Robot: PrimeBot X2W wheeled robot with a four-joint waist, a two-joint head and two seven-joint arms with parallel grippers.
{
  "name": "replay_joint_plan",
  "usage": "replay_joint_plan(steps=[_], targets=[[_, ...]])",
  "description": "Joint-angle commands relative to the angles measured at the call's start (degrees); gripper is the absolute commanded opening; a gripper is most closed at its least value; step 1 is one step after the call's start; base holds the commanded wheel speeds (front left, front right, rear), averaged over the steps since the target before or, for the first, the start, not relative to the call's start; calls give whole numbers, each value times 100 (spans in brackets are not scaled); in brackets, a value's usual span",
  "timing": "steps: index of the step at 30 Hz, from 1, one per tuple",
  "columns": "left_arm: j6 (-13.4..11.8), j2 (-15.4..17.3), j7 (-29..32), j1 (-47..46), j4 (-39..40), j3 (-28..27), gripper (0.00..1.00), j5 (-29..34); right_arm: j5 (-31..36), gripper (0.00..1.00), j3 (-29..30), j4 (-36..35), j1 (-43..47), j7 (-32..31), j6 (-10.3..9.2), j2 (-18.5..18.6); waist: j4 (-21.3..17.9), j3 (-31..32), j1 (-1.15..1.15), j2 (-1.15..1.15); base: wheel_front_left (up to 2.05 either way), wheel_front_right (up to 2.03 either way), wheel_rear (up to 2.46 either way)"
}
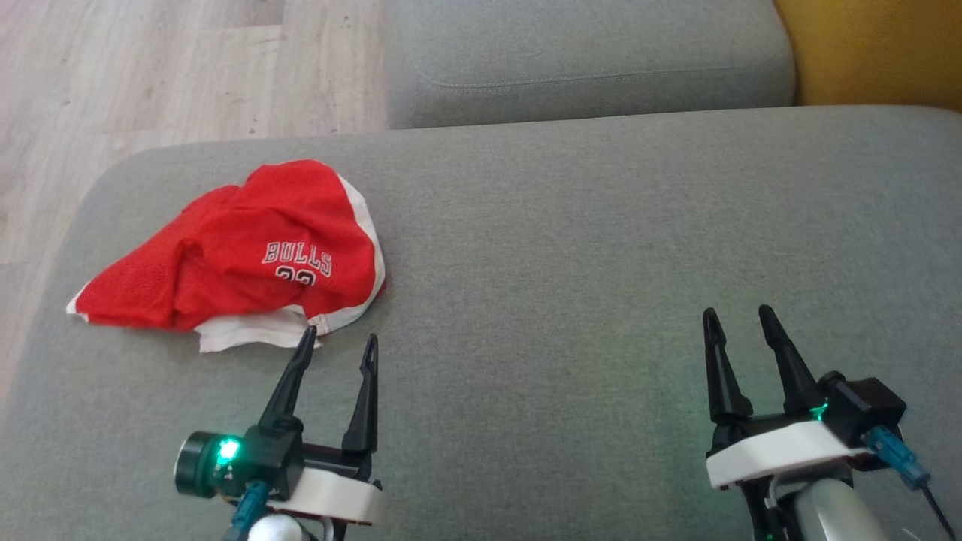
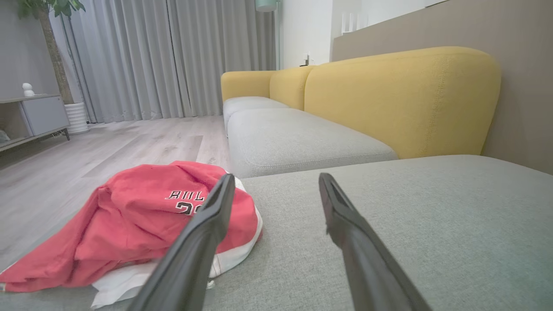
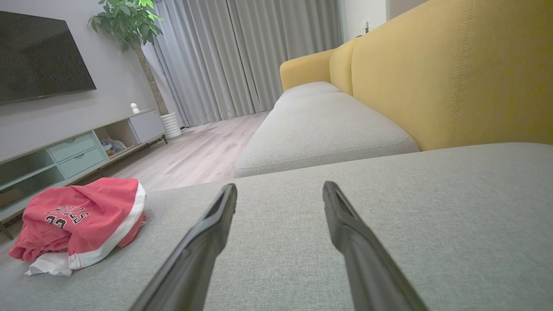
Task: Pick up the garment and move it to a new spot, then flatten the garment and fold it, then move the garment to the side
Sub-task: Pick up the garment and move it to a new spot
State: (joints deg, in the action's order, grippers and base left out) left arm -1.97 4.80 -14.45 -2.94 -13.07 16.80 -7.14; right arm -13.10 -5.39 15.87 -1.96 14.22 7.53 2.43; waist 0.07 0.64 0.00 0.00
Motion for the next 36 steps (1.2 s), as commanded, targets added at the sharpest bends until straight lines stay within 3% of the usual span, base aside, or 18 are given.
replay_joint_plan(steps=[1,36], targets=[[1,-2,-55,-100,135,-220,100,45,-11,100,-148,-195,-225,78,-4,44,52,13,0,0,0,0,0],[33,8,-55,293,-72,-914,100,134,-195,100,-1077,-335,157,78,-4,44,1980,406,0,0,0,0,0]])
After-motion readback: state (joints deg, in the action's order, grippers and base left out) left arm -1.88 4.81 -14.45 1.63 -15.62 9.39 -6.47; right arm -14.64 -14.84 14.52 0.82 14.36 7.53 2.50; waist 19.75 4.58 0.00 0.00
